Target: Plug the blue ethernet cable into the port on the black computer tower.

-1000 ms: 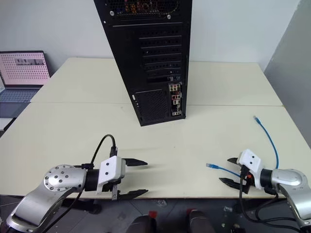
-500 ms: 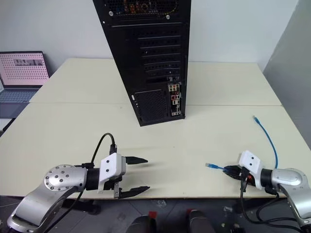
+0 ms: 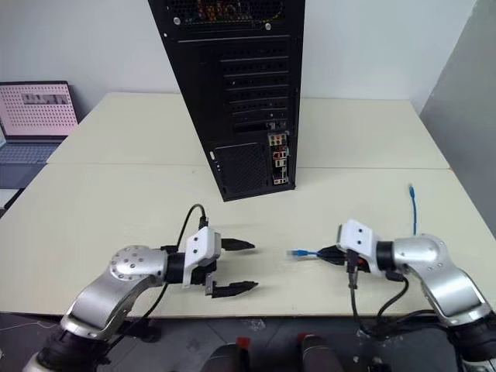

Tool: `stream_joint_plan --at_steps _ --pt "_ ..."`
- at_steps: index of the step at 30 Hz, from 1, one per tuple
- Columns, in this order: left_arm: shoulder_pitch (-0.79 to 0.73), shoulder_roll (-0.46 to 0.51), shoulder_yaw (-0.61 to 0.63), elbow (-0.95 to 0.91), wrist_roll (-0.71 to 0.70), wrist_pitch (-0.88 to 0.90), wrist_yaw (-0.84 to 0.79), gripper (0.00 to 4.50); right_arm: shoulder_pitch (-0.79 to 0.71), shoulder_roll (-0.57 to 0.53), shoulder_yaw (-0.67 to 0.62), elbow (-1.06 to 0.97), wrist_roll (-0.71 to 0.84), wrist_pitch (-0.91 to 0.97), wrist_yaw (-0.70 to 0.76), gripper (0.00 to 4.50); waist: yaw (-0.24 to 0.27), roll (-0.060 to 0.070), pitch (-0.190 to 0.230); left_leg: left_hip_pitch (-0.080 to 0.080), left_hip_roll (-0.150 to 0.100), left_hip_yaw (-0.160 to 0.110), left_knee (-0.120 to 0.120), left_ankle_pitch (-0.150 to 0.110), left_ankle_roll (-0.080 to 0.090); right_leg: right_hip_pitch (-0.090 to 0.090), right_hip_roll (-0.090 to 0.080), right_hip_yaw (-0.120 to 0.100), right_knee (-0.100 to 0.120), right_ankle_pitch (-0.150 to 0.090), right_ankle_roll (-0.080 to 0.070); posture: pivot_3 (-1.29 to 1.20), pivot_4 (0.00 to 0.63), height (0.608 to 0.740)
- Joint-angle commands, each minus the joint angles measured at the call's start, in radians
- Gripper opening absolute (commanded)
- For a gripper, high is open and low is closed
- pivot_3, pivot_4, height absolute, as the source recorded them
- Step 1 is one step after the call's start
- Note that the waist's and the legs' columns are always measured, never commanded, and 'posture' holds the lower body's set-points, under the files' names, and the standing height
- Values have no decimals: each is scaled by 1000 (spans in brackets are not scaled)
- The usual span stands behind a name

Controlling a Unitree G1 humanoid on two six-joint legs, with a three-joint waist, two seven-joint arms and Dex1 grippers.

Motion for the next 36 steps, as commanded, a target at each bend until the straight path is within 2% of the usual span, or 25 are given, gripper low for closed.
stream_joint_plan --at_steps 1,8,9,14,18,28,36 --pt "-57 -38 -23 24 -12 7 -12 4500 -54 23 43 -34 -11 22 10 9 0 0 0 0 0 0 0 0 0 0 0 0 0 0 0 0 150 740" --pt "-105 -56 -54 81 14 -14 -40 4500 -95 50 86 -26 -28 26 7 9 -1 0 0 0 0 -4 0 0 0 0 0 -1 0 0 0 0 150 740" --pt "-109 -58 -55 87 16 -16 -42 4138 -99 54 89 -26 -29 30 7 0 -1 0 0 0 0 -4 0 0 0 0 0 -1 0 0 -1 0 150 740" --pt "-115 -63 -55 102 21 -20 -51 3269 -109 65 97 -25 -36 28 9 0 0 0 0 0 0 -4 0 0 0 0 0 -1 0 0 -1 0 150 740" --pt "-120 -65 -55 112 29 -28 -53 2292 -117 73 103 -23 -36 32 7 0 0 0 0 0 0 -4 0 0 0 0 0 -1 0 0 0 0 150 740" --pt "-116 -79 -56 120 48 -42 -47 191 -132 78 117 -17 -48 28 13 0 0 0 0 0 0 -5 0 0 0 0 0 -1 0 1 -1 0 150 740" --pt "-94 -73 -51 120 69 -77 -41 189 -133 75 116 -7 -60 20 27 0 0 0 0 0 0 -5 0 0 0 0 0 -1 0 0 -1 0 150 740"
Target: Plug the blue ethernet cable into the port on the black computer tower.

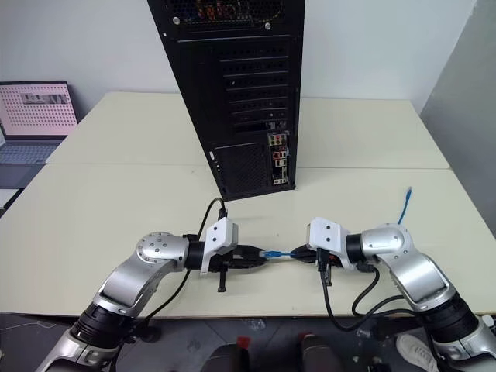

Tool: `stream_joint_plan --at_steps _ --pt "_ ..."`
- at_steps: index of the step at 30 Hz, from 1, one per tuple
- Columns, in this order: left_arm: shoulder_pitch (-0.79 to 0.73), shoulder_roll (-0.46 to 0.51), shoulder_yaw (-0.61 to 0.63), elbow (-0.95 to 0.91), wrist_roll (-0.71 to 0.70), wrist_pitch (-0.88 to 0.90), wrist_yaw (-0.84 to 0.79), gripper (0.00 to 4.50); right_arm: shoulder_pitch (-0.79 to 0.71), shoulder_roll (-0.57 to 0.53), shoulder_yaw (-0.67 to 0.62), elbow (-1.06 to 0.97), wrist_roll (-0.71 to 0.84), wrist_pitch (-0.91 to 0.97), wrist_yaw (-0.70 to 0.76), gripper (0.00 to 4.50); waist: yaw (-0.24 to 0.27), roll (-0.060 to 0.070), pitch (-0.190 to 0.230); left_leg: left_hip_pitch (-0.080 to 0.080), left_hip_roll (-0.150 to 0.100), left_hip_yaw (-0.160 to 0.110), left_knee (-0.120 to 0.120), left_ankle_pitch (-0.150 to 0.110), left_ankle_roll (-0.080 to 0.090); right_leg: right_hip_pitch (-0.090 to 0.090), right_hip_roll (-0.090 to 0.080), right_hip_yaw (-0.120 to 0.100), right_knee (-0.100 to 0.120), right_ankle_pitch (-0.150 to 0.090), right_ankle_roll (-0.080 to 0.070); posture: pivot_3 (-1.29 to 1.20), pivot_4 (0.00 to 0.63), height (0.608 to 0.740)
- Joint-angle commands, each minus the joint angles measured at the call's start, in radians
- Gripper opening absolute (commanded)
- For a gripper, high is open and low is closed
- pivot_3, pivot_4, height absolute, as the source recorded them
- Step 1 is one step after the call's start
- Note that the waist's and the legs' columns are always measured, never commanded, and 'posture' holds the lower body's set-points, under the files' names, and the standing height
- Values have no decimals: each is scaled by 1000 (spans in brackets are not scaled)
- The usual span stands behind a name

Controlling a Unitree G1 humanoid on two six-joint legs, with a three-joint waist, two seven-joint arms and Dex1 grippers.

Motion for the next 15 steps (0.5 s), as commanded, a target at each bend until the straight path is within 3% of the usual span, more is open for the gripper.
stream_joint_plan --at_steps 1,2,3,11,15 --pt "6 1 2 -9 2 -30 -5 189 -15 -2 1 -5 -5 -14 11 0 0 0 0 0 0 0 0 0 0 0 0 0 0 0 0 0 150 740" --pt "8 1 3 -8 -4 -30 -12 189 -15 -2 0 -4 -6 -15 11 0 0 0 0 0 0 0 0 0 0 0 0 0 0 0 0 0 150 740" --pt "12 3 5 -10 -4 -36 -14 749 -15 -3 0 -2 -7 -16 11 0 0 0 0 0 0 0 0 0 0 0 0 0 0 0 0 0 150 740" --pt "19 -18 29 5 4 -102 20 2131 -18 -6 2 13 -22 -25 21 0 0 0 0 0 0 0 0 0 0 0 0 0 0 0 0 0 150 740" --pt "21 -10 25 -7 -15 -94 -4 2131 -18 -6 2 16 -27 -28 27 0 0 0 0 0 0 0 0 0 0 0 0 0 0 0 0 0 150 740"
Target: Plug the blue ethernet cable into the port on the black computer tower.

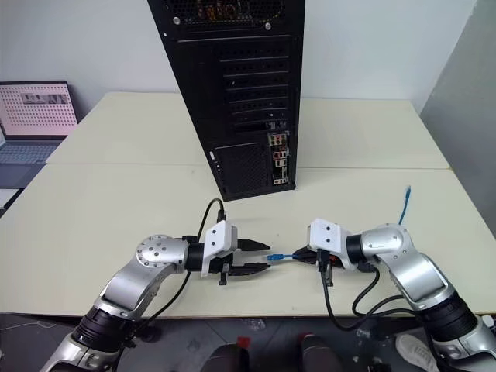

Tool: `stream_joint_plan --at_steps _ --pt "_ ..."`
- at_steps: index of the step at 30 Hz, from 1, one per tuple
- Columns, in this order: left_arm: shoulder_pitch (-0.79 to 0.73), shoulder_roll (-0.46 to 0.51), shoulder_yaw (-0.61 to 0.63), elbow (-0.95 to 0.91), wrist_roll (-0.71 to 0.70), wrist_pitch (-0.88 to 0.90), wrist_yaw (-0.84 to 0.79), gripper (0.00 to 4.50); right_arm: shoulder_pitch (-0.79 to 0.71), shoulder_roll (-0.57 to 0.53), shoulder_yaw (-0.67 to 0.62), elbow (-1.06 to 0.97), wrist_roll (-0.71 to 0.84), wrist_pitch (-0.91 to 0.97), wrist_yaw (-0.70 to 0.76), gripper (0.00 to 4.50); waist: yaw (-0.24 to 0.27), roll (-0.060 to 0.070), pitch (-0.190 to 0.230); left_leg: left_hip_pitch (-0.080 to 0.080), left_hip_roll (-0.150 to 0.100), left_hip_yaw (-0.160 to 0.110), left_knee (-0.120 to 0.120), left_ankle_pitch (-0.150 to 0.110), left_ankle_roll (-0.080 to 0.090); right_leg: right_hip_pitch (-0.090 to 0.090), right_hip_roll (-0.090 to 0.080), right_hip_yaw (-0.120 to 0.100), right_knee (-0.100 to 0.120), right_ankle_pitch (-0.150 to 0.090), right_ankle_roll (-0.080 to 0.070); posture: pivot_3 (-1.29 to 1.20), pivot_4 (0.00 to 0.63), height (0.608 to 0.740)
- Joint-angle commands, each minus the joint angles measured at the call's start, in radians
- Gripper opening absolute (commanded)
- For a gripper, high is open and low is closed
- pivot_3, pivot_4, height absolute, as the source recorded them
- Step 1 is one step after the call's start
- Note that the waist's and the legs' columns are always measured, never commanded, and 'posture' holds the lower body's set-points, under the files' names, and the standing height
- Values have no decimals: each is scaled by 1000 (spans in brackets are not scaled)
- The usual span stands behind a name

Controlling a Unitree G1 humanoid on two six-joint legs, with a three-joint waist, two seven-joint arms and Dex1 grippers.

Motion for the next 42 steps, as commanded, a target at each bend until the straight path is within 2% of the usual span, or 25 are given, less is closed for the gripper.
stream_joint_plan --at_steps 1,5,8,9,14,20,22,23,26,29,31,36,39,42 --pt "3 3 18 -23 -26 -15 -18 2131 -18 -5 -4 -14 -6 -23 10 0 0 0 0 0 0 0 0 0 0 0 0 0 0 0 0 0 150 740" --pt "5 7 11 -22 -25 -14 -28 2131 -17 -5 -5 -15 -6 -24 12 0 0 0 0 0 0 0 0 0 0 0 0 0 0 0 0 0 150 740" --pt "10 13 6 -17 -19 -17 -35 1663 -17 -5 -7 -17 -5 -23 13 0 0 0 0 0 0 0 0 0 0 0 0 0 0 0 0 0 150 740" --pt "10 15 4 -14 -13 -21 -36 1299 -17 -4 -8 -18 -4 -23 13 0 0 0 0 0 0 0 0 0 0 0 0 0 0 0 0 0 150 740" --pt "9 9 4 -6 1 -32 -30 288 -13 -5 -10 -21 -3 -26 13 0 0 0 0 0 0 0 0 0 0 0 0 0 0 0 0 0 150 740" --pt "6 6 -4 19 50 -108 -16 284 -22 11 -14 -19 -2 -14 -9 0 0 0 0 0 0 0 0 0 0 0 0 0 0 0 0 0 150 740" --pt "10 5 -9 39 97 -209 1 284 -23 -5 -13 -10 -6 -28 10 496 0 0 0 0 0 0 0 0 0 0 0 0 0 0 0 0 150 740" --pt "11 2 -10 49 119 -267 11 284 -24 -13 -17 -6 -5 -32 19 548 0 0 0 0 0 0 0 0 0 0 0 0 0 0 0 0 150 740" --pt "8 -7 1 91 193 -478 65 284 -21 -54 -62 -16 33 -14 54 1320 2 0 0 0 0 0 0 0 0 0 0 0 0 1 -1 0 150 740" --pt "13 -17 23 133 230 -606 128 284 -8 -97 -115 -43 92 22 82 2113 3 0 0 0 0 0 0 0 0 0 -1 1 0 2 -4 0 150 740" --pt "19 -10 40 171 283 -754 190 284 7 -102 -180 -76 180 109 73 2632 2 0 0 0 0 0 0 0 0 0 -1 1 0 2 -4 0 150 740" --pt "2 15 78 266 467 -1163 370 284 25 -28 -278 -147 363 327 -41 2688 0 0 0 0 1 0 0 0 0 0 -1 2 0 2 -4 0 150 740" --pt "-14 14 97 303 540 -1291 453 284 23 25 -291 -177 426 406 -106 2688 2 0 0 0 1 0 0 0 0 0 -1 3 0 3 -4 0 150 740" --pt "-34 10 108 331 594 -1347 521 284 21 64 -288 -197 473 459 -151 2688 3 0 0 -1 1 0 0 0 0 0 -2 2 0 3 -4 0 150 740"
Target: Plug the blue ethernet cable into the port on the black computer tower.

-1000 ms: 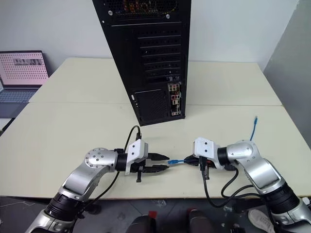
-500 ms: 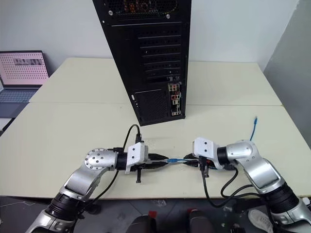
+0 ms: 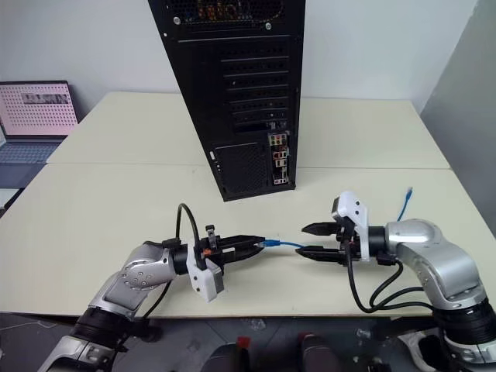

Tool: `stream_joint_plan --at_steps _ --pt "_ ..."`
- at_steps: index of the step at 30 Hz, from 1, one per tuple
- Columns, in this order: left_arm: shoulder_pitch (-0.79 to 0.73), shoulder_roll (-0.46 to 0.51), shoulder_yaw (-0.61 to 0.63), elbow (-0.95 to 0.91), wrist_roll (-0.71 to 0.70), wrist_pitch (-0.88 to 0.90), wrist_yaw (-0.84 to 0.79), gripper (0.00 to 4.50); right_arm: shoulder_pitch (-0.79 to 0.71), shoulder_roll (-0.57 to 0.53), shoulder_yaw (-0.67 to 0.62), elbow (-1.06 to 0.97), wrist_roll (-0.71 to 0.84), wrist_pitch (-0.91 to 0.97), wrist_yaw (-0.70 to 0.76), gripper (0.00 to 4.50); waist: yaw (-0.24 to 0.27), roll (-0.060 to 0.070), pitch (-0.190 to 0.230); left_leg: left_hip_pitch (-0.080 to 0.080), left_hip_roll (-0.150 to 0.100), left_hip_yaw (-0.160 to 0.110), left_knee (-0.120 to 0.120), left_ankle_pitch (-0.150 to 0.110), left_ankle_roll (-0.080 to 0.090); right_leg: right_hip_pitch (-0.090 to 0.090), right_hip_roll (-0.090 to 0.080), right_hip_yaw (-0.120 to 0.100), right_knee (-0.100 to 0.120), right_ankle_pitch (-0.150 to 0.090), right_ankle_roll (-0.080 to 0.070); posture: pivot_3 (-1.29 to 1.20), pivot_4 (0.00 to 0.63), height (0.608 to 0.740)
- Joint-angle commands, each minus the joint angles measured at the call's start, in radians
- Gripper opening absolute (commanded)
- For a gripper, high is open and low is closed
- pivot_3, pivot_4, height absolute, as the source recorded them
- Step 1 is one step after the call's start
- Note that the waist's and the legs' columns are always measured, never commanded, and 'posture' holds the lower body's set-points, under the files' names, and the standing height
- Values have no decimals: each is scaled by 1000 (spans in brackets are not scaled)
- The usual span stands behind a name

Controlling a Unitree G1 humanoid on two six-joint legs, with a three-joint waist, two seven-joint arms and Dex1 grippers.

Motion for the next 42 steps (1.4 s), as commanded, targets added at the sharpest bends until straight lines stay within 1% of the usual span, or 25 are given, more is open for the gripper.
stream_joint_plan --at_steps 1,4,8,16,19,21,23,24,29,35,37,39,40,42 --pt "-39 1 34 26 68 -92 103 284 -13 39 -29 -60 86 69 -62 2688 0 0 0 0 0 0 0 0 0 0 0 0 0 0 0 0 150 740" --pt "-67 6 38 47 115 -115 155 284 -26 76 -26 -64 130 107 -102 2688 0 0 0 -1 0 0 0 0 0 0 0 -2 0 0 0 0 150 740" --pt "-87 18 29 67 155 -118 199 284 -50 113 -6 -58 150 123 -134 2688 -2 0 0 -1 0 0 0 0 0 0 0 -3 0 0 0 0 150 740" --pt "-85 35 22 55 187 -113 263 284 -77 151 24 -22 139 110 -156 2688 -1 0 0 -2 0 0 0 0 0 0 0 -6 0 0 0 0 150 740" --pt "-80 35 20 42 197 -107 279 284 -82 152 32 -9 133 105 -156 2194 -1 0 0 -2 0 0 0 0 0 0 0 -7 0 0 0 0 150 740" --pt "-77 35 19 35 201 -105 287 284 -85 152 37 -3 129 102 -156 1682 -1 0 0 -2 0 0 0 0 0 0 0 -7 0 0 0 0 150 740" --pt "-73 33 17 26 203 -100 293 284 -89 154 41 5 124 98 -156 1306 -1 0 0 -2 0 0 0 0 0 0 0 -7 0 0 0 0 150 740" --pt "-72 33 15 23 205 -99 296 284 -91 155 42 7 122 97 -156 1011 -1 0 0 -2 0 0 0 0 0 0 0 -7 0 0 0 0 150 740" --pt "-70 33 14 19 210 -95 311 282 -98 158 45 17 118 95 -155 10 -1 0 0 -2 0 0 0 0 0 0 0 -8 0 0 0 0 150 740" --pt "-67 31 10 14 228 -92 330 282 -109 161 45 31 122 95 -155 1 -1 0 0 -2 0 0 0 0 0 0 0 -8 0 0 0 0 150 740" --pt "-61 38 -6 17 205 -79 312 282 -114 158 45 35 122 96 -153 0 -1 0 0 -2 0 0 0 0 0 0 0 -8 0 0 0 0 150 740" --pt "-53 43 -15 17 178 -46 293 982 -119 149 47 36 120 96 -147 0 -2 0 0 -2 0 0 0 0 0 0 0 -8 0 0 0 0 150 740" --pt "-48 49 -23 17 159 -28 277 1123 -120 145 47 35 122 97 -146 0 -1 0 0 -2 0 0 0 0 0 0 0 -8 0 0 0 0 150 740" --pt "-39 57 -33 14 127 9 248 1681 -122 138 45 32 121 96 -145 0 -1 0 0 -3 0 0 0 0 0 0 0 -9 0 0 0 0 150 740"
